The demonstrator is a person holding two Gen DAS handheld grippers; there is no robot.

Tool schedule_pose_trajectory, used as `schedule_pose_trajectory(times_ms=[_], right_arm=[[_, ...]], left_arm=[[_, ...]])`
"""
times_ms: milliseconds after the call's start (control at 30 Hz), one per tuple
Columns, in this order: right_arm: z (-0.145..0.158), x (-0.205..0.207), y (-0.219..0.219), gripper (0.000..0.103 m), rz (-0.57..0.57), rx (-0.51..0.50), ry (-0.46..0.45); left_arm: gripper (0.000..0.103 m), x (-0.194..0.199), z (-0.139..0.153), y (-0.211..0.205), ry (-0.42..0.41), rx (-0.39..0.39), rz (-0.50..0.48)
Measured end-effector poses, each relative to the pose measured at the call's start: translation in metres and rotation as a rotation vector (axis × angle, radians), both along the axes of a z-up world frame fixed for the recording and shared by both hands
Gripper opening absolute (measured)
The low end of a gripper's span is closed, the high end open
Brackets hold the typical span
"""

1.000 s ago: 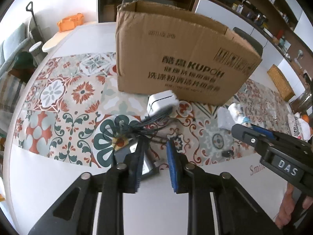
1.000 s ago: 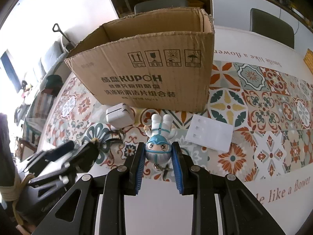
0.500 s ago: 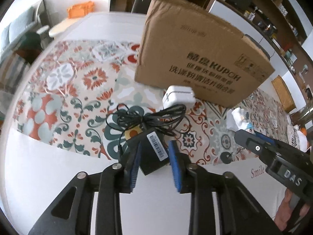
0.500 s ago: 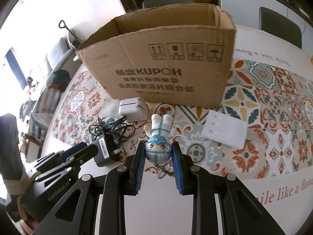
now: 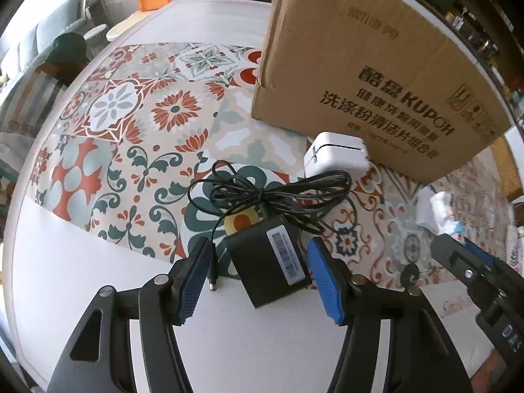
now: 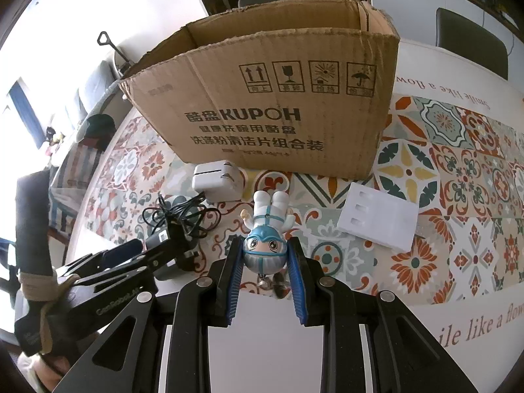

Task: Organize rigid objects
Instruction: 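Lift the black adapter with the left gripper while the right gripper lifts the figurine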

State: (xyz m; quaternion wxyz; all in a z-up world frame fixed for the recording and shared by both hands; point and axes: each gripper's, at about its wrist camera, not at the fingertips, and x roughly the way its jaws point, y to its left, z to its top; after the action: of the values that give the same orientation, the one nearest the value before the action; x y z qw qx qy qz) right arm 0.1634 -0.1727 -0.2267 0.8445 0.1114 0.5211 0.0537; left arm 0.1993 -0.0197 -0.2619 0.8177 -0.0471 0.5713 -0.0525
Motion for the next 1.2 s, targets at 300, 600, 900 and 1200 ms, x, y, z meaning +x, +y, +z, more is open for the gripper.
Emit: schedule_pose_trajectory(times_ms=[300, 600, 900, 1200], right_arm=[[-0.008, 0.003, -0.003, 0.027, -0.008, 0.002, 0.020], [-0.005, 0.000, -0.001, 0.027, -0.005, 0.005, 0.015], [0.008, -0.013, 0.000, 0.027, -0.004, 0.012, -0.016], [0.038, -0.026, -0.002, 0.027, -0.012, 0.026, -0.091]], left_arm=[[0.050, 0.010, -0.011, -0.007, -0.002, 0.036, 0.019], [0.042, -0.001, 0.001, -0.003, -0.038, -0.006, -0.020], [0.041, -0.017, 0.029, 0.000, -0.123, -0.013, -0.043], [0.041, -0.028, 0.072, -0.001, -0.220, -0.056, -0.057]])
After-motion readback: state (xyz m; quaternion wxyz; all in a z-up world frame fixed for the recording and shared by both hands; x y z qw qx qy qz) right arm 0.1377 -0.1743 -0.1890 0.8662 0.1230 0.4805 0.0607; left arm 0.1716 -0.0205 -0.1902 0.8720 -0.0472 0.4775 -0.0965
